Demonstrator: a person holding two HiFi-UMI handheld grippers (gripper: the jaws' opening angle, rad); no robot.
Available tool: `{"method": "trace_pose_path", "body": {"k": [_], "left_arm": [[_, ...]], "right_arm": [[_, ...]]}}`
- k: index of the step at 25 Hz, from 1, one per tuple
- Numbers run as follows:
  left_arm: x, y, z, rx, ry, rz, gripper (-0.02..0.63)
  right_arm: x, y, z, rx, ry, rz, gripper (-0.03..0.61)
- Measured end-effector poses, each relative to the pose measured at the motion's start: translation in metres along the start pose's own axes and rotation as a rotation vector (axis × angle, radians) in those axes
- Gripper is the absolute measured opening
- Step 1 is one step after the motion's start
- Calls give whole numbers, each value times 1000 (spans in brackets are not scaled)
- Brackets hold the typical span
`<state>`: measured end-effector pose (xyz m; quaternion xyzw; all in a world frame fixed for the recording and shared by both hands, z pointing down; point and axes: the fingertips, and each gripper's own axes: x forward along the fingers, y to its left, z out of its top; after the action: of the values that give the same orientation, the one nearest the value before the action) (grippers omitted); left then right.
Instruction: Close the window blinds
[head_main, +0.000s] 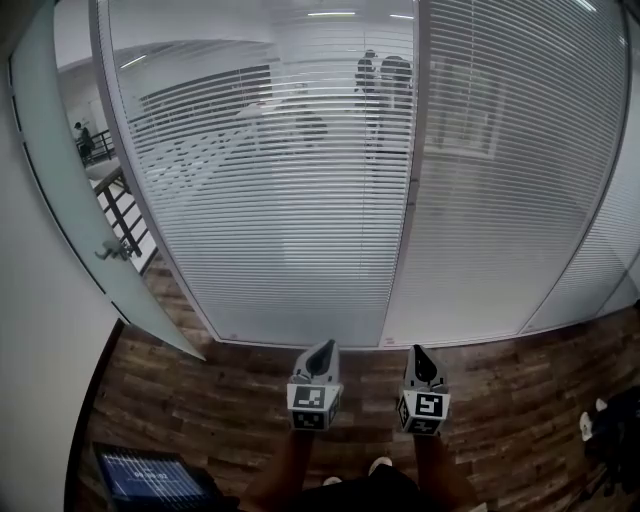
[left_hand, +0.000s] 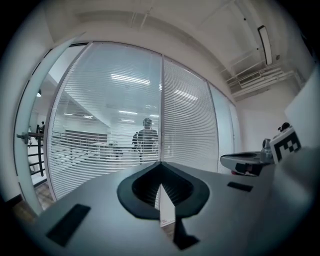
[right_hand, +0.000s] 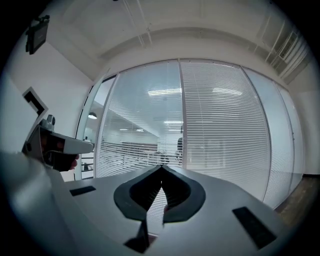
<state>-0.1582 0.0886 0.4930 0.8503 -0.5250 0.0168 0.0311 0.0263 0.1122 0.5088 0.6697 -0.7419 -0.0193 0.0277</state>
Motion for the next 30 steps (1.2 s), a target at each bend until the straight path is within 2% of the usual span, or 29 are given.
{"method": "trace_pose_path", "body": {"k": [4, 13, 19, 24, 30], "left_arm": [[13, 4, -5, -6, 18, -8, -6], [62, -4, -6, 30, 28, -19, -6], [94, -2, 3, 46, 8, 0, -6], [120, -1, 7, 36, 31, 19, -6], [151, 2, -12, 54, 28, 48, -6]], "right_arm": [[13, 2, 1, -32, 14, 12, 3], [54, -28, -1, -11, 24, 6, 3], [82, -41, 4, -3, 13, 36, 3], [110, -51, -2, 10, 5, 71, 3], [138, -65, -20, 16, 15, 83, 3]]}}
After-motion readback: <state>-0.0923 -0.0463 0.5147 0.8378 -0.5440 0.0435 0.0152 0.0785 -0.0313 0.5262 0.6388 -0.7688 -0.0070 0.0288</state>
